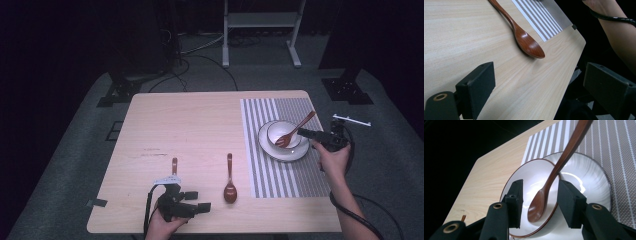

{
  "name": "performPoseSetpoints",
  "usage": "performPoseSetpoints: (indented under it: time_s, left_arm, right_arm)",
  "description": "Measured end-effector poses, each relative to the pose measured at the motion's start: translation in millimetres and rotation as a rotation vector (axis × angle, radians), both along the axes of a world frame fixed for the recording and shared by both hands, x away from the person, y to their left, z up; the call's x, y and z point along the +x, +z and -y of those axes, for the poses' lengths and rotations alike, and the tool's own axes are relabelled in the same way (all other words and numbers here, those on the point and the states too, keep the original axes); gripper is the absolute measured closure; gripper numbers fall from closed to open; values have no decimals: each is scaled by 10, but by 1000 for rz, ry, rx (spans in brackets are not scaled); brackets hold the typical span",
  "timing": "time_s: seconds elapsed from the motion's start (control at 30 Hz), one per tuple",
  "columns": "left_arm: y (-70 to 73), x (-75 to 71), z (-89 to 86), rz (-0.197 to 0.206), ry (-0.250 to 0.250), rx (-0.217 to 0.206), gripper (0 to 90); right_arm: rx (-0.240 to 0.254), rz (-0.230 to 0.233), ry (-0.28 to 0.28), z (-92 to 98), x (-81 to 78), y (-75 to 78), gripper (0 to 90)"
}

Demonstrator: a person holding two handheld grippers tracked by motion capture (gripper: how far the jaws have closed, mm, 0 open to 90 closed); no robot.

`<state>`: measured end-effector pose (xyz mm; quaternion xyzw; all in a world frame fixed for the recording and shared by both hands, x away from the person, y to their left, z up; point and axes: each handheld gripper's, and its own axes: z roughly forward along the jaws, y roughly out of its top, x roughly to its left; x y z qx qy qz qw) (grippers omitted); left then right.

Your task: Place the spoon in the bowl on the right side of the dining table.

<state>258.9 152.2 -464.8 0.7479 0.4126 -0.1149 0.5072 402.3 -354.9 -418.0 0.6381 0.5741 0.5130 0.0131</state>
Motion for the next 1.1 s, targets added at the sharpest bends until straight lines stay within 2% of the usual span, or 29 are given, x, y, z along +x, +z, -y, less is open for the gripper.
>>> performPoseSetpoints:
  time_s: [0.57,0.87,1.1]
  left_arm:
    - [8,-8,-20,6,4,1,93]
    - [14,-15,-27,8,7,1,93]
    - [12,-13,-28,8,7,2,93]
  right_arm:
    - [-9,24,106,-232,-169,75,470]
    - [-18,33,146,-316,-264,102,435]
    - [-7,43,170,-366,-358,68,433]
